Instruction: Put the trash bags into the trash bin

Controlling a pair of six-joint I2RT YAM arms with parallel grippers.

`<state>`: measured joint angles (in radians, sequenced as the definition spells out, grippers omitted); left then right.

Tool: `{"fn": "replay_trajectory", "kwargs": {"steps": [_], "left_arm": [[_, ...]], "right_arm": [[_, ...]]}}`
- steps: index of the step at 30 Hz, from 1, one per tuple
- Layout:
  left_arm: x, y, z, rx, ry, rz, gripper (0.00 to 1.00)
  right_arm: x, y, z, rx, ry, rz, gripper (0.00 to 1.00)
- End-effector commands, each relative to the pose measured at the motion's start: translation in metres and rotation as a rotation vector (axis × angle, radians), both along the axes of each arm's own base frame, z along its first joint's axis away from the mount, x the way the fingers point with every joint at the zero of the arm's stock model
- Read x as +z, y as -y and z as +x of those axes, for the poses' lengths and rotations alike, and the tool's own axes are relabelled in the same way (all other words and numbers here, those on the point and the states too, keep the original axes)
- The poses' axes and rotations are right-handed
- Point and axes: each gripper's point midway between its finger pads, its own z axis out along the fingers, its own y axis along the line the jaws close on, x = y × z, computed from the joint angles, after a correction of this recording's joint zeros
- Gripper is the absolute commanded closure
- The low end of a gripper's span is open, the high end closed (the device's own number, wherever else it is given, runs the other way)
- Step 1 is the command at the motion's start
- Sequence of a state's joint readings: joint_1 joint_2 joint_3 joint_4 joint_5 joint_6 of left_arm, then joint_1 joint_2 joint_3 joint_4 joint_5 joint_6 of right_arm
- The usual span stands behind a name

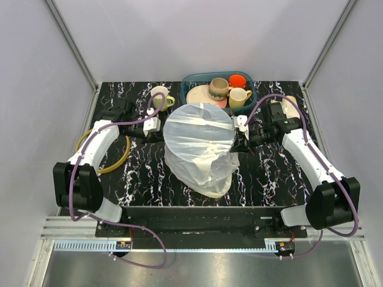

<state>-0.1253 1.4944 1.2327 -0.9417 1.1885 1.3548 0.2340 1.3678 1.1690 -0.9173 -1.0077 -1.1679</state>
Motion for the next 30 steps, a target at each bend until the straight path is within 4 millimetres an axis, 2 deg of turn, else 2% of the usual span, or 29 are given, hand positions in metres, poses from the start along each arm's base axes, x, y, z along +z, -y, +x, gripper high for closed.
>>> {"fn": "replay_trajectory", "kwargs": {"steps": [1, 8, 10, 12, 14, 16, 17, 18, 19, 20, 22, 23, 26, 27, 28, 29, 30], "left_arm": [[-0.013, 0.003, -0.002, -0.042, 0.018, -0.011, 1.0], [-0.037, 0.001, 0.003, -0.048, -0.012, 0.024, 1.0], [-0.037, 0.001, 0.003, -0.047, -0.018, 0.022, 1.0], [-0.029, 0.002, 0.003, -0.041, -0.011, 0.014, 0.94], [-0.025, 0.001, 0.001, -0.032, -0.012, 0.018, 0.96], [-0.016, -0.002, -0.003, -0.018, -0.003, 0.024, 0.8], [-0.013, -0.004, -0.008, -0.014, -0.015, 0.026, 0.68], [-0.004, -0.011, -0.009, 0.01, -0.006, 0.019, 0.51], [0.004, -0.015, -0.009, 0.03, -0.008, 0.009, 0.47], [0.013, -0.026, -0.009, 0.073, -0.005, 0.006, 0.44], [0.024, -0.036, -0.011, 0.104, 0.017, -0.001, 0.36], [0.032, -0.049, -0.013, 0.153, 0.025, -0.001, 0.34], [0.049, -0.069, -0.017, 0.262, 0.022, -0.014, 0.27], [0.053, -0.074, -0.017, 0.295, 0.011, -0.023, 0.26], [0.058, -0.076, -0.02, 0.335, -0.048, -0.05, 0.1], [0.066, -0.082, -0.017, 0.375, -0.03, -0.062, 0.01], [0.07, -0.083, -0.018, 0.399, -0.041, -0.074, 0.01]], "right_arm": [[-0.01, -0.001, 0.005, -0.043, -0.024, -0.009, 1.0], [-0.029, -0.002, 0.008, -0.043, -0.065, -0.013, 1.0], [-0.032, -0.002, 0.006, -0.044, -0.079, -0.011, 1.0], [-0.029, -0.001, 0.004, -0.051, -0.08, -0.011, 1.0], [-0.022, 0.002, 0.004, -0.065, -0.047, -0.023, 0.98], [-0.011, 0.007, 0.008, -0.115, -0.042, -0.046, 0.67], [-0.008, 0.015, 0.008, -0.156, -0.046, -0.085, 0.37], [-0.002, 0.025, 0.011, -0.189, -0.046, -0.101, 0.28], [0.014, 0.031, 0.014, -0.207, -0.017, -0.104, 0.21], [0.019, 0.041, 0.004, -0.223, -0.048, -0.128, 0.08], [0.036, 0.061, 0.002, -0.28, -0.032, -0.167, 0.01], [0.043, 0.068, 0.001, -0.299, -0.021, -0.182, 0.0], [0.066, 0.079, -0.004, -0.343, -0.024, -0.223, 0.0], [0.075, 0.077, -0.005, -0.365, -0.054, -0.209, 0.01], [0.104, 0.071, -0.006, -0.367, -0.042, -0.156, 0.01], [0.112, 0.063, -0.002, -0.391, -0.117, -0.121, 0.02], [0.124, 0.055, -0.001, -0.388, -0.131, -0.099, 0.06]]}}
